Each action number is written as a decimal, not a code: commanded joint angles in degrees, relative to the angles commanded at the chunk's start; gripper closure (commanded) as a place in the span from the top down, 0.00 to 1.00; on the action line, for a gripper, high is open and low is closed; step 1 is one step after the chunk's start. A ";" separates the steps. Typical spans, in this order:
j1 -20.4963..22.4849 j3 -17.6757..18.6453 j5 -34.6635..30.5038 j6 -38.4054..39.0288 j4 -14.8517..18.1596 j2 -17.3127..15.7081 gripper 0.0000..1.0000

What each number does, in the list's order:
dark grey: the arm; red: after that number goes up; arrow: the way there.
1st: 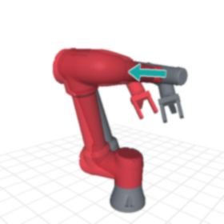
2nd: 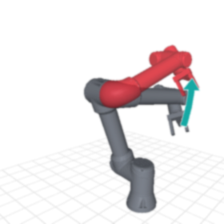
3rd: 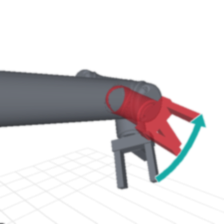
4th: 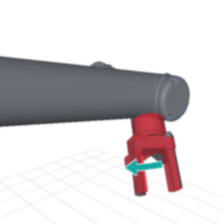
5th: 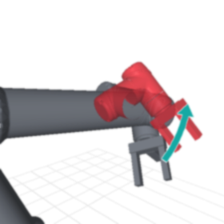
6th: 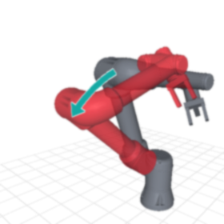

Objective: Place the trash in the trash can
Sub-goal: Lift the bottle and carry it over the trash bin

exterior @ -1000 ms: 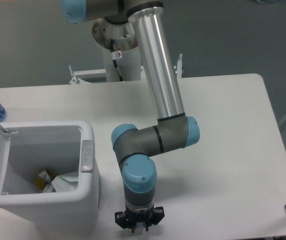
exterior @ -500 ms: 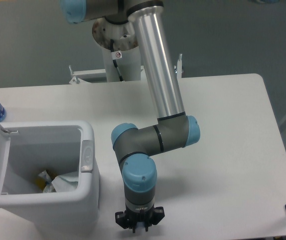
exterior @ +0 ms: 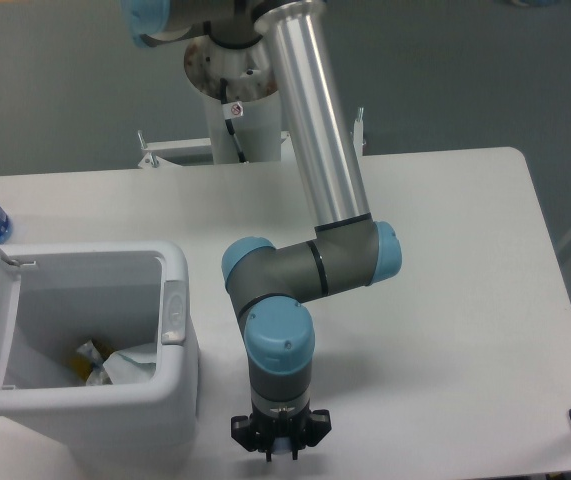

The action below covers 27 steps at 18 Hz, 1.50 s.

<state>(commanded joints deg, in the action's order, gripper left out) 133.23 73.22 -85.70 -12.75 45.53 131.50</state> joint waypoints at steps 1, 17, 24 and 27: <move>0.79 -0.96 0.09 0.44 -0.09 -1.66 0.11; 2.66 -13.36 0.79 12.92 -6.24 -15.30 0.12; -3.23 -13.19 2.37 13.18 -6.42 -19.52 0.12; -5.34 -12.93 2.37 13.71 -6.42 -20.23 0.12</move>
<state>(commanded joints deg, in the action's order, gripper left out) 127.89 60.29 -83.32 0.97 39.11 111.27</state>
